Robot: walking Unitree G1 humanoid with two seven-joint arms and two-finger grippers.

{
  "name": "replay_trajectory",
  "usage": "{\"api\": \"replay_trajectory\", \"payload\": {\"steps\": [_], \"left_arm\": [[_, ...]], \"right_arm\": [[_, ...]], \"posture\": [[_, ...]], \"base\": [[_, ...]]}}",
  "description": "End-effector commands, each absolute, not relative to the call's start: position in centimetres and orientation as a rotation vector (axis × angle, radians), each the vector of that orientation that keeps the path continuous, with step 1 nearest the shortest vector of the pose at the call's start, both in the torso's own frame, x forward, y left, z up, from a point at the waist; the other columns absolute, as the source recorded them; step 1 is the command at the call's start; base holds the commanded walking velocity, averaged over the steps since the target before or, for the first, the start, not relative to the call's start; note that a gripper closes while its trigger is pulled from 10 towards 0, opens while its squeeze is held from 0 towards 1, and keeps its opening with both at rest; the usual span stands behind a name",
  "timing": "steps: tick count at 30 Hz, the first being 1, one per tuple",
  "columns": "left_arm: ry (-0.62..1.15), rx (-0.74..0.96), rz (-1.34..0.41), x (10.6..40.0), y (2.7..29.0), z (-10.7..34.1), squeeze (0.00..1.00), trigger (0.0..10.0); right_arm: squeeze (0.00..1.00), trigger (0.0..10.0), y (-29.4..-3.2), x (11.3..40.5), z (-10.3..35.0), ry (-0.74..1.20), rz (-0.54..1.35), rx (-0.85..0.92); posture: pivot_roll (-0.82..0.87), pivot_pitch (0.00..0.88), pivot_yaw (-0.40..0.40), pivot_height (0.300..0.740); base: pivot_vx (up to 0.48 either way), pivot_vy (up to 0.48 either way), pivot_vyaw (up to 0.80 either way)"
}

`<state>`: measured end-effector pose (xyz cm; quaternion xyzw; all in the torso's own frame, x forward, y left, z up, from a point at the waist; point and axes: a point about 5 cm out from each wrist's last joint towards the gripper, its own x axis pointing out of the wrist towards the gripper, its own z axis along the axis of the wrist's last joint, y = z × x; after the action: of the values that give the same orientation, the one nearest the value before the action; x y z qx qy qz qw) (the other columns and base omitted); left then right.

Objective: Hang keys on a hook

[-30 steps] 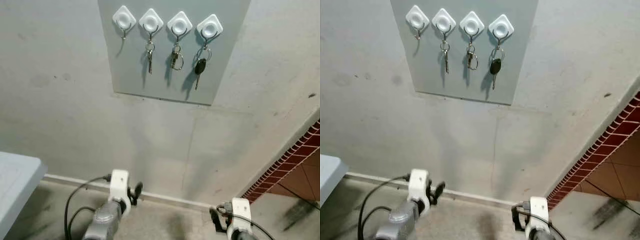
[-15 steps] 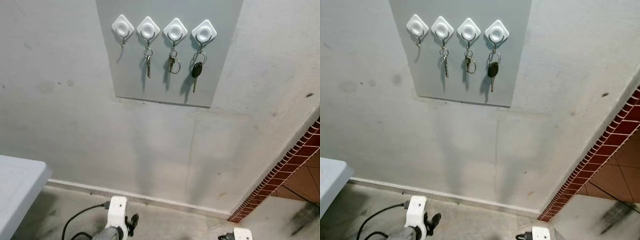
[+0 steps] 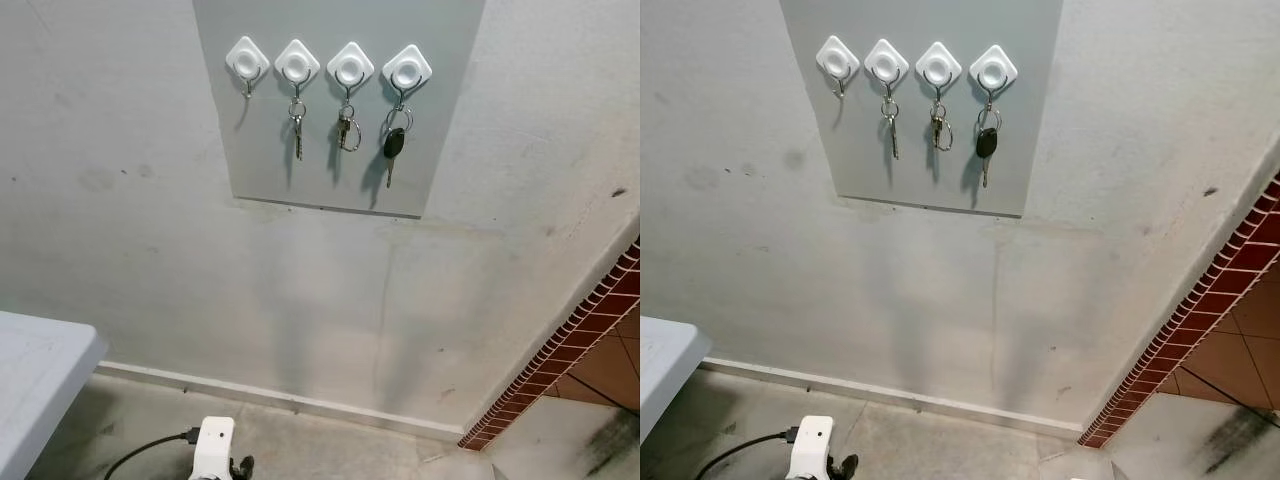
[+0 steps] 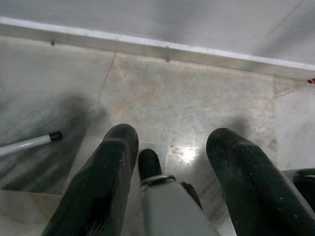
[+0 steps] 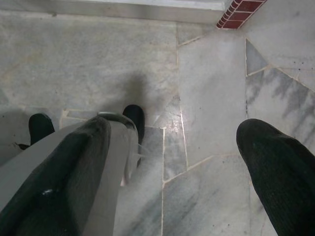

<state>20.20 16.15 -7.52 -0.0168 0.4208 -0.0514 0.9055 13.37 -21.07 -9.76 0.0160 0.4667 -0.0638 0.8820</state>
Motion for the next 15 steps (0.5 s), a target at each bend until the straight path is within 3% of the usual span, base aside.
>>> {"api": "replay_trajectory", "payload": {"steps": [1, 15], "left_arm": [[0.892, -0.010, -0.102, 19.8, 16.7, -7.7, 0.00, 10.0], [0.935, -0.009, -0.084, 18.6, 17.4, -8.3, 0.00, 10.0]], "right_arm": [[0.00, 10.0, -21.1, 13.2, -9.9, 0.986, -0.140, 0.040], [0.00, 10.0, -21.2, 14.1, -9.5, 0.966, -0.095, 0.008]], "posture": [[-0.01, 0.035, 0.022, 0.740], [0.01, 0.019, 0.019, 0.740]], "base": [[0.000, 0.000, 0.00], [0.000, 0.000, 0.00]]}}
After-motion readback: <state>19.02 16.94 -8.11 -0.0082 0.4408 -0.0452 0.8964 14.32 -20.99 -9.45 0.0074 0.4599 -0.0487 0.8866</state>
